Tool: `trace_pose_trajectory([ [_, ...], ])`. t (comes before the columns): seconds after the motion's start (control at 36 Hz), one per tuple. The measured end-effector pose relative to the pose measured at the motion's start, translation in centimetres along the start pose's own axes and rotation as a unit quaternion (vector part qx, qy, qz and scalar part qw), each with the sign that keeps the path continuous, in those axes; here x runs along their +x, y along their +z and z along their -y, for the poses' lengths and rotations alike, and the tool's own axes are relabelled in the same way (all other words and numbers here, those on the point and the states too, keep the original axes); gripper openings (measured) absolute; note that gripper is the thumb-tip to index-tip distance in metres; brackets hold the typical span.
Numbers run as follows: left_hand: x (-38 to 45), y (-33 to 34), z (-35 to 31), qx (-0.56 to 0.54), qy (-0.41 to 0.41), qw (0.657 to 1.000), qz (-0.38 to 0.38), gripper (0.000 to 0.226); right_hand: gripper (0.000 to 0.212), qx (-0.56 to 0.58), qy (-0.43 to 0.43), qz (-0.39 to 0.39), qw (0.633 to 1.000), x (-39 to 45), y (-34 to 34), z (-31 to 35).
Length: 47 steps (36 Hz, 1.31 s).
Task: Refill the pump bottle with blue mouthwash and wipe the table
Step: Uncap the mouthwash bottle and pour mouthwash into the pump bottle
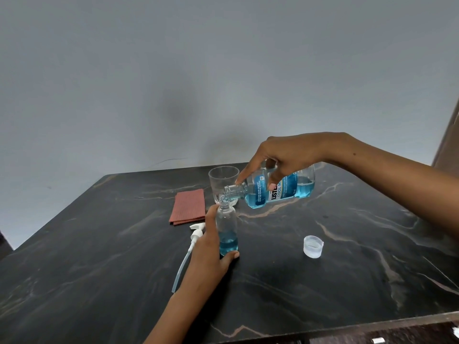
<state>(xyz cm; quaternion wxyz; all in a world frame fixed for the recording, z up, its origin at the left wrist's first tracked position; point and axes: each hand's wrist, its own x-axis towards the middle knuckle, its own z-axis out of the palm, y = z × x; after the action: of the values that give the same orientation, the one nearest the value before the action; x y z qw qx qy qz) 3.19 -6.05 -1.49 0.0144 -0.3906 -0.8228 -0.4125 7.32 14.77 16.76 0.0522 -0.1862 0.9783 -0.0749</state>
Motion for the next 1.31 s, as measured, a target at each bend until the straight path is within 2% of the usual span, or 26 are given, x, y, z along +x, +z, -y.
trace_pose_trajectory([
  [1.31,0.4,0.0,1.2,-0.018,0.01,1.0,0.011,0.094,0.056,-0.013,0.017,0.017,1.0,-0.1,-0.5,1.3],
])
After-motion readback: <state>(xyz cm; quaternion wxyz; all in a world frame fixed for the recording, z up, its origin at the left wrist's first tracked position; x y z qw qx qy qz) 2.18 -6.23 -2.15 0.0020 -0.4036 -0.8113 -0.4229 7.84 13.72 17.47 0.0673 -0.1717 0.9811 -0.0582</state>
